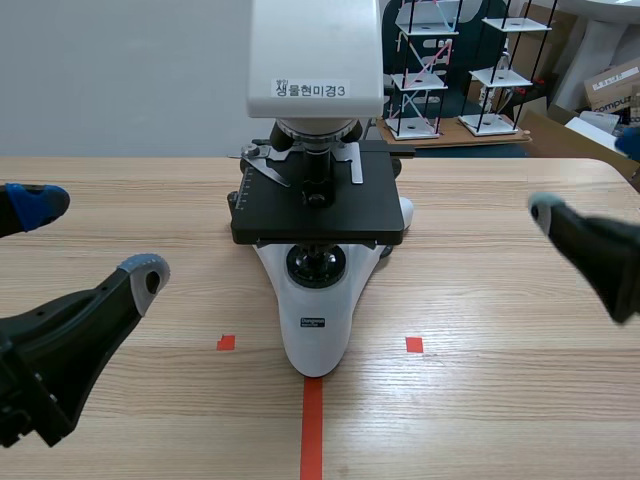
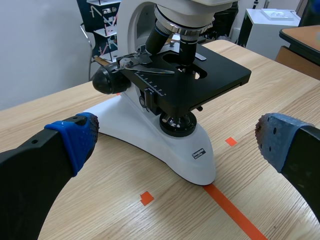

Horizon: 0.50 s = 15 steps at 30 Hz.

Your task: Return to the home posture

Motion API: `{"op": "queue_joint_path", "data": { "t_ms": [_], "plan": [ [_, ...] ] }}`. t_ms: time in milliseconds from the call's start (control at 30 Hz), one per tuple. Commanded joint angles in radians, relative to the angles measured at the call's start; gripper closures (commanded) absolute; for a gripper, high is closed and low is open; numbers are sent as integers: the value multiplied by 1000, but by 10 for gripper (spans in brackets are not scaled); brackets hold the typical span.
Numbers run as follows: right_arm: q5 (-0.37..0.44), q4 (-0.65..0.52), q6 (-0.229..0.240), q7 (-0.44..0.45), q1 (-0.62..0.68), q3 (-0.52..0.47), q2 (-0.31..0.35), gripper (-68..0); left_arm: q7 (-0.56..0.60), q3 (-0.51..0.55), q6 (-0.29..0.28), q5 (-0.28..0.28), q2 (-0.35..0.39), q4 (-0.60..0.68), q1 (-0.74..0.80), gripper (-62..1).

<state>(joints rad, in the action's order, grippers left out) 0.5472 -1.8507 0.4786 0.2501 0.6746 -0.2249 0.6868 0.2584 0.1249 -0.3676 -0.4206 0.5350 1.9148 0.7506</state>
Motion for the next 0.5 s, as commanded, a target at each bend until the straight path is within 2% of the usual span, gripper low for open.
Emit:
{"op": "queue_joint_path", "data": {
  "t_ms": [0, 133, 200, 367, 467],
  "plan": [
    [34, 8, -4, 60, 35, -14, 0, -598, 13, 0, -1, -10, 0, 13, -1, -623],
    [33, 8, -3, 192, 193, -27, 0, -598, 13, 0, -1, -10, 0, 13, -1, -623],
    [24, 2, -3, 229, 245, -37, -13, -598, 13, 0, -1, -10, 0, 13, -1, -623],
    [-47, -53, 3, 224, 288, -100, -100, -598, 13, 0, -1, -10, 0, 13, -1, -623],
    [-54, -94, 32, 210, 295, -131, -137, -598, 13, 0, -1, -10, 0, 13, -1, -623]
  ]
}}
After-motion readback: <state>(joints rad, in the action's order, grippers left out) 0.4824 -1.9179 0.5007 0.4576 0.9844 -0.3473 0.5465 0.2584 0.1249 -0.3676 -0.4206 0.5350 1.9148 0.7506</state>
